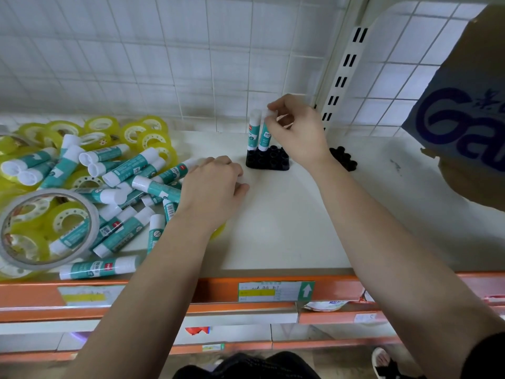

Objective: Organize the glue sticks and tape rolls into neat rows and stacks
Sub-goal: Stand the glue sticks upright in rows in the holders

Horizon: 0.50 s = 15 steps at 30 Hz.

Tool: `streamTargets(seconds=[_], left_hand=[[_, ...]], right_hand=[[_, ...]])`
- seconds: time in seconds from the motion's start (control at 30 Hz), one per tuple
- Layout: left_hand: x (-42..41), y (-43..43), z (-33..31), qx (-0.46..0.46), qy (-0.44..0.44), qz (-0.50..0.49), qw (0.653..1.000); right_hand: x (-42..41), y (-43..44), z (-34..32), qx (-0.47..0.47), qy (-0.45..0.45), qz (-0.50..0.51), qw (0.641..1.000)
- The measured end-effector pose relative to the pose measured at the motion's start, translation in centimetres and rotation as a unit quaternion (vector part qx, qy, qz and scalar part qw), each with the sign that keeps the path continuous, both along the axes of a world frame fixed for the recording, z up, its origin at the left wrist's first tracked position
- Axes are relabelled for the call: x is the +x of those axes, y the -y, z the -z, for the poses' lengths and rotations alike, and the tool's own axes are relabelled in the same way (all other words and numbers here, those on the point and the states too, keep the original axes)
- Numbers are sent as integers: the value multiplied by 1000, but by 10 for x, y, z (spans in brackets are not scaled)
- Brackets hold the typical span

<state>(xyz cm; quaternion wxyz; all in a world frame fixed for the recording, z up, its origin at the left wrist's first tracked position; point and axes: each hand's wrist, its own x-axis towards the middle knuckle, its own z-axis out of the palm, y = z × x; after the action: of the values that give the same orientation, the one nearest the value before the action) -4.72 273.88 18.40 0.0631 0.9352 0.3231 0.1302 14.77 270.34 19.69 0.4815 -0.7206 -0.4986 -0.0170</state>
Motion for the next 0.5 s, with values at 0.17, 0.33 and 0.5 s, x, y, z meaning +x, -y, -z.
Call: streamTargets(seconds=[0.17,0.33,0.5], left_hand=[[0,0,0,1,3,-4,1000],[0,0,1,9,4,-4,1000],[0,0,-1,26,-4,-5,1000]], right_hand=[[0,-2,0,-14,5,-1,1000],[0,-2,3,-20,2,-8,1000],[-1,2,2,-80,-38,-52,995]])
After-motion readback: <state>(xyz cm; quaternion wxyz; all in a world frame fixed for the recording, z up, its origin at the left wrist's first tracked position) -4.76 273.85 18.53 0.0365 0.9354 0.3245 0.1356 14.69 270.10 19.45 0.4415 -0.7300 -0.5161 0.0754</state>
